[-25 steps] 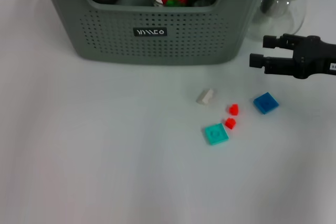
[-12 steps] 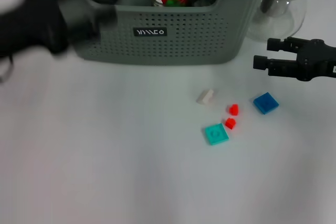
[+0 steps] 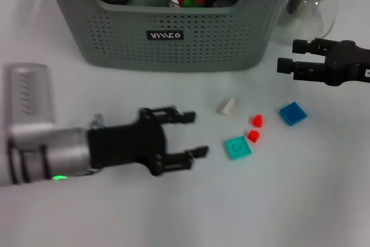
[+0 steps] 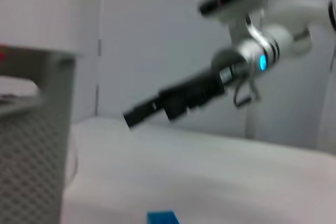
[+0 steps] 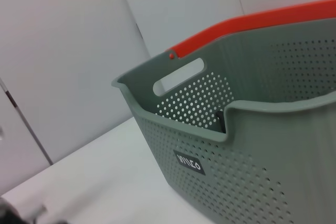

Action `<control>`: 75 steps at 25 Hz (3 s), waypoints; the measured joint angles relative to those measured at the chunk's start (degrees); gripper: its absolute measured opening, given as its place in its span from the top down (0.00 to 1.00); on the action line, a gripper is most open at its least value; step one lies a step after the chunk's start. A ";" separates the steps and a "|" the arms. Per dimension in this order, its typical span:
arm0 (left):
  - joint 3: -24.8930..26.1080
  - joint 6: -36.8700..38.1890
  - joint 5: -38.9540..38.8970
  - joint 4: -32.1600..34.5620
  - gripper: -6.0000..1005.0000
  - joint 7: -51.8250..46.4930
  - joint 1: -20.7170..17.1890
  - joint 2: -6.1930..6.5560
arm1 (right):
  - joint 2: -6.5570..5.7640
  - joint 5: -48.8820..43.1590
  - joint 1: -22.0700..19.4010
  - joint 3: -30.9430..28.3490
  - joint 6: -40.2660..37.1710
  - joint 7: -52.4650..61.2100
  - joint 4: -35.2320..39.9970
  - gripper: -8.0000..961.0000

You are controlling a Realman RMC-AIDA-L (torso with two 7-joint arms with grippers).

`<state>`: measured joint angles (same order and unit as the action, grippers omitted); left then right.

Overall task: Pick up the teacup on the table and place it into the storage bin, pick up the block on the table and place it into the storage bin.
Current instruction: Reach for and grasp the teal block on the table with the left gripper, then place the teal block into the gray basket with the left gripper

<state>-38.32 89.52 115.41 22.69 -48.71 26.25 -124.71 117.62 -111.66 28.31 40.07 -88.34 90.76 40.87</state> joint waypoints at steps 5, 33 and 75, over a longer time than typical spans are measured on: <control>-0.86 -8.20 -0.56 -9.27 0.33 5.52 4.14 -0.06 | -0.07 -0.05 0.16 0.07 0.02 0.83 0.00 0.11; 5.80 -28.59 -7.54 -31.84 0.34 30.52 10.95 -0.10 | -0.03 -0.05 -0.18 0.36 0.03 1.00 0.00 0.11; -19.04 -23.71 12.57 31.47 0.58 -80.28 26.72 10.00 | 0.07 -0.05 0.67 0.44 0.10 0.49 0.04 0.11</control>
<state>-57.36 65.82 127.98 54.17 -128.99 52.97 -114.71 117.69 -111.71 28.98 40.51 -88.24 91.25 40.91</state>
